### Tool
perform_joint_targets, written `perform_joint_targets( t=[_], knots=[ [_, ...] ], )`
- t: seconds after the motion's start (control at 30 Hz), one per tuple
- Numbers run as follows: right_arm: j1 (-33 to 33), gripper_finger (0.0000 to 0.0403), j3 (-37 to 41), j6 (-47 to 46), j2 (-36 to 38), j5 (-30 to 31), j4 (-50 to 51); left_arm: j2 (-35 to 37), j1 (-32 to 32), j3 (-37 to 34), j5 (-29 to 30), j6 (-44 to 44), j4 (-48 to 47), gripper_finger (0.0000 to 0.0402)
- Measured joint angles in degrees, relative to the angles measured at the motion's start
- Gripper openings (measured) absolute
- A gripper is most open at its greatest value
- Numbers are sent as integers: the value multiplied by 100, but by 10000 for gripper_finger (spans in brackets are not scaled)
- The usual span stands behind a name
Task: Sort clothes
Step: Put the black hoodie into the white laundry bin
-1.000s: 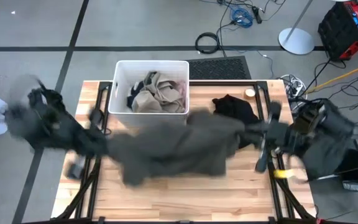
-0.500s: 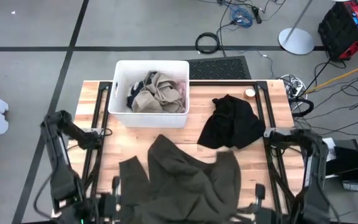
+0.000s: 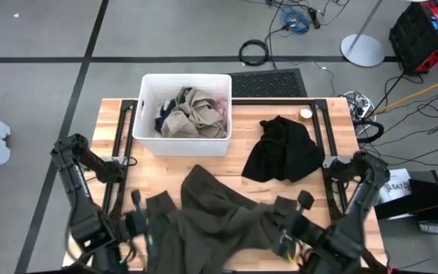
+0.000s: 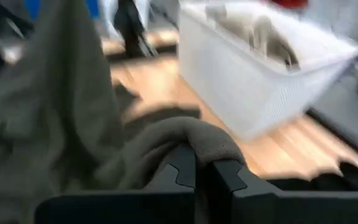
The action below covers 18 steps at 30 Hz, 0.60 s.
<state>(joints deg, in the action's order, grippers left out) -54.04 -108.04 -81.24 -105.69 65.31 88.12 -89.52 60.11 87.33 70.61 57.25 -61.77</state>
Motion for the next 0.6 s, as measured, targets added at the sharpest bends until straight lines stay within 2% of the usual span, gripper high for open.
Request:
perform_joint_targets(
  t=[0.1, 0.2, 0.3, 0.43, 0.6],
  knots=[
    [293, 0, 747, -498, 166, -529, 193, 9, -206, -125, -256, 1795, -1564, 10],
    [521, 0, 1793, -1017, 478, -916, -124, 9, -337, -425, -526, 3031, -2344, 10],
    [662, 0, 2809, -1505, 842, -1296, -545, 29, -459, -809, -915, 3537, -2514, 10],
    [790, 0, 3945, -1692, 1271, -1790, -1695, 35, -713, -1366, -1707, 3945, -2476, 10],
    [789, 0, 4828, -1708, 1555, -2114, -2781, 37, -952, -1993, -2570, 3961, -1969, 10]
  ],
)
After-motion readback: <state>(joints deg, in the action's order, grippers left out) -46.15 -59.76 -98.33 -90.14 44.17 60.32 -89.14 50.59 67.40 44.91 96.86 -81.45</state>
